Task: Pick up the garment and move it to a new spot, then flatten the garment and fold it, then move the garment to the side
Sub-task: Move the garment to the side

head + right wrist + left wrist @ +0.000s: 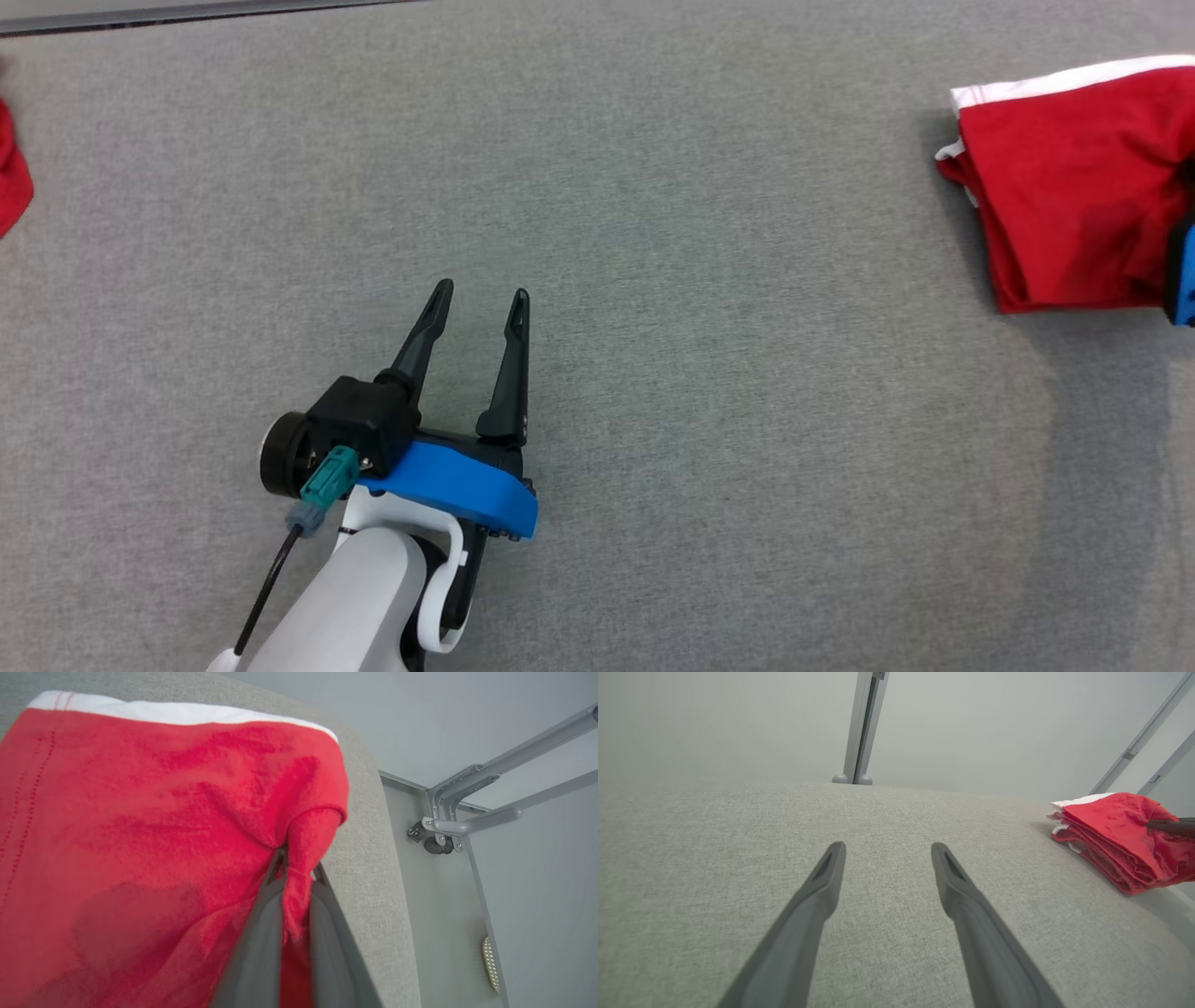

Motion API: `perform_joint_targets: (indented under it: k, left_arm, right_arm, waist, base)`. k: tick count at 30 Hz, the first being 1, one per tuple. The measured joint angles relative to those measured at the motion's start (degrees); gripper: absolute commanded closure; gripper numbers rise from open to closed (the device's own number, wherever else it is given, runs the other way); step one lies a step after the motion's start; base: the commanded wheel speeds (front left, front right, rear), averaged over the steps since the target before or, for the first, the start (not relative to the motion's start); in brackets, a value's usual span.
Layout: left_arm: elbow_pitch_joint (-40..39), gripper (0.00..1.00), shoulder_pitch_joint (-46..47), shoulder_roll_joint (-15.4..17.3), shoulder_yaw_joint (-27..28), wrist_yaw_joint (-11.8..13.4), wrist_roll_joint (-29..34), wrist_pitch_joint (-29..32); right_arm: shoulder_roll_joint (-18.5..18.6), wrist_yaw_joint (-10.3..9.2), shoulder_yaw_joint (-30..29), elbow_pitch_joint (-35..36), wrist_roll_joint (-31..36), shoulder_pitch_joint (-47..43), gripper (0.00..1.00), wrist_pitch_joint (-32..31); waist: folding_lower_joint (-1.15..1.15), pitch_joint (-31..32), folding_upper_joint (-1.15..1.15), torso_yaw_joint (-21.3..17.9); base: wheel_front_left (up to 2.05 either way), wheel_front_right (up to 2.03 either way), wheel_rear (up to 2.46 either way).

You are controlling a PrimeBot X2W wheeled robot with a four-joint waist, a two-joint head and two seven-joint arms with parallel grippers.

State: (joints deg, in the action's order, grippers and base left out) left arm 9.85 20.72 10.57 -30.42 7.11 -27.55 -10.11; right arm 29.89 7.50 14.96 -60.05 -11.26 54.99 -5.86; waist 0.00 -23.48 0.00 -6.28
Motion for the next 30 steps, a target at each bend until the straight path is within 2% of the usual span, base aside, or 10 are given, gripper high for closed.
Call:
perform_joint_targets:
  k: [5,6,7,8,12,22,30]
  left_arm:
    - [-0.4,0.0,0.0,0.3,0.2,0.4,0.0,-0.1]
    - [-0.4,0.0,0.1,0.3,0.2,0.4,0.0,-0.1]
    - [-0.4,0.0,0.1,0.4,0.3,0.4,-0.1,-0.2]
    - [-0.4,0.0,0.1,0.4,0.3,0.4,-0.1,-0.2]
    - [-0.5,0.0,0.1,0.5,0.3,0.7,-0.1,-0.5]
    - [-0.5,0.0,0.1,1.3,0.8,1.1,-0.7,-0.5]
    - [3.1,0.0,0.8,1.5,2.5,0.6,-2.8,-1.4]
  right_arm:
    - [1.6,0.0,-0.7,-2.2,2.0,2.1,1.0,-0.9]
    - [1.8,0.0,-1.0,-2.5,2.2,2.4,0.86,-0.9]
    - [2.1,0.0,-1.8,-3.1,2.5,2.6,0.58,-0.8]
    - [2.1,0.0,-1.8,-3.1,2.5,2.6,0.0,-0.8]
    - [2.6,0.0,-5.1,-4.8,6.0,3.7,0.0,1.5]
    - [-1.3,0.0,-8.7,-5.0,9.0,4.7,0.0,3.7]
    - [-6.8,0.0,-10.4,-1.1,9.7,3.1,0.0,9.3]
  waist:
    - [0.0,-1.8,0.0,2.1]
    - [0.0,-2.1,0.0,2.5]
    - [0.0,-2.3,0.0,2.7]
    - [0.0,-2.3,0.0,2.7]
    - [0.0,-2.5,0.0,3.0]
    - [0.0,-0.2,0.0,1.5]
    - [-0.01,5.6,0.0,1.1]
  base:
    - [0.0,0.0,0.0]
    - [0.0,0.0,0.0]
    - [0.0,0.0,0.0]
    - [0.0,0.0,0.0]
    - [0.0,0.0,0.0]
    - [0.0,0.0,0.0]
    - [0.0,0.0,0.0]
